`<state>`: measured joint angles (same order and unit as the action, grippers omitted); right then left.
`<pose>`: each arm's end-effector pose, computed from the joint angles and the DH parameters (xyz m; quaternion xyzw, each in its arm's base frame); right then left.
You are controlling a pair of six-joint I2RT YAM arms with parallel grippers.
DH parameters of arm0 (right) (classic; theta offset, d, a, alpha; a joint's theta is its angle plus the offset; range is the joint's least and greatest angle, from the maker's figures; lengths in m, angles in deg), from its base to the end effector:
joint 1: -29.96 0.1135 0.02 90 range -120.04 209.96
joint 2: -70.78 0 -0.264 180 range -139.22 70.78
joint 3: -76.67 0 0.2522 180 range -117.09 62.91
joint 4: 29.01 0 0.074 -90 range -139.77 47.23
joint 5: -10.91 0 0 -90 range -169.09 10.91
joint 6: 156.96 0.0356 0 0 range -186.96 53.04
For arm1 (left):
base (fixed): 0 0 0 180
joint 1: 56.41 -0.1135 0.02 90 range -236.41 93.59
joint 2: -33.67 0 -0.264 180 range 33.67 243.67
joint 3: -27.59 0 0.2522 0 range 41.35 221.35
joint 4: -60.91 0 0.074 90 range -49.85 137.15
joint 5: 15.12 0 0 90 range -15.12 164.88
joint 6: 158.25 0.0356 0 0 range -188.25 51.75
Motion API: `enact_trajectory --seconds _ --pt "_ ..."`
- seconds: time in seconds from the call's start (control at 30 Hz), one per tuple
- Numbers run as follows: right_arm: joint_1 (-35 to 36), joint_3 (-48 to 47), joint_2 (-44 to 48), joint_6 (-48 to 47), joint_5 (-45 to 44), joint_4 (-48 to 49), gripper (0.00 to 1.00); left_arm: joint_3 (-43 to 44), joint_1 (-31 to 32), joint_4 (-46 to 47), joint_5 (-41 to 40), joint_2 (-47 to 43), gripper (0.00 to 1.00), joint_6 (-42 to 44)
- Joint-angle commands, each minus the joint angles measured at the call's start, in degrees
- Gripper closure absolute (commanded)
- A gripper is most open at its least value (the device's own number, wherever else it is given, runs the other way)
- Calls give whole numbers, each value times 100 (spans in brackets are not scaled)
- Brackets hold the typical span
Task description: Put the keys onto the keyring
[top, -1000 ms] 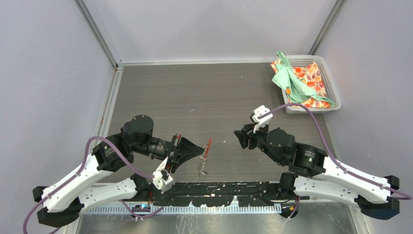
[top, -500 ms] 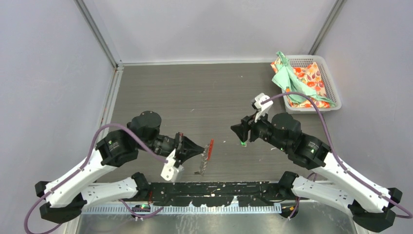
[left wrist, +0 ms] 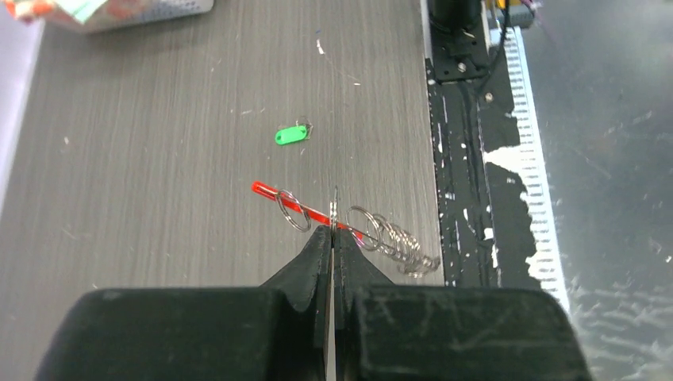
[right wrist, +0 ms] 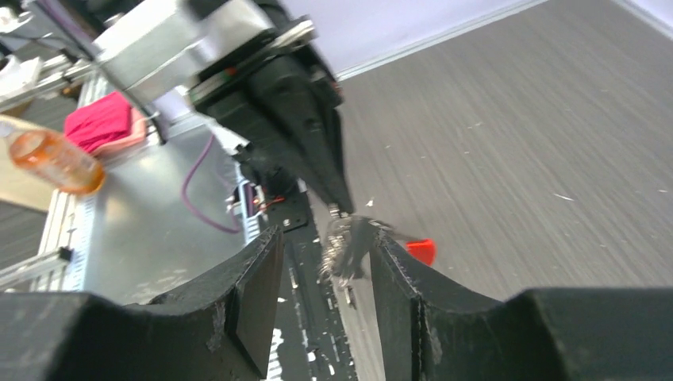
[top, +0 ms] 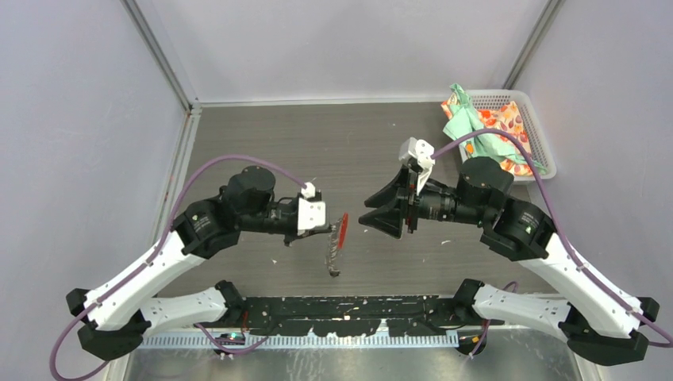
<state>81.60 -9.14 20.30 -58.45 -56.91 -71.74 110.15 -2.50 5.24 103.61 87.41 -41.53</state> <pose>0.0911 0.1368 0.4492 -0.3890 0.6390 0.4496 0.4881 0.0914 -0.1545 0.4004 0.6330 0.5453 -0.3247 0.4433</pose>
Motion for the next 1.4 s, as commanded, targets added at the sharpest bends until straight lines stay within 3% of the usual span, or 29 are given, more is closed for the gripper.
enact_trajectory --seconds 0.0,0.4,0.87,0.97,1.07,1.27,1.37 --pt "28 -313 -282 -9 966 -275 51 199 -263 568 79 99 100 -914" --pt "255 -349 -807 -274 1086 43 64 237 -275 1141 921 102 100 -1359" --pt "287 -419 -1040 -407 971 -225 80 345 -276 1106 1084 145 100 -1442" --pt "310 -453 -1067 -484 819 -256 89 354 -276 1034 1189 146 100 -1441" --pt "313 -383 -963 -452 633 -58 99 333 -276 1006 1245 123 100 -1423" --pt "315 103 -532 -252 359 678 99 221 -276 1169 962 49 100 -1695" --pt "316 487 -299 -7 214 1206 99 95 -291 1329 795 -23 92 -1998"
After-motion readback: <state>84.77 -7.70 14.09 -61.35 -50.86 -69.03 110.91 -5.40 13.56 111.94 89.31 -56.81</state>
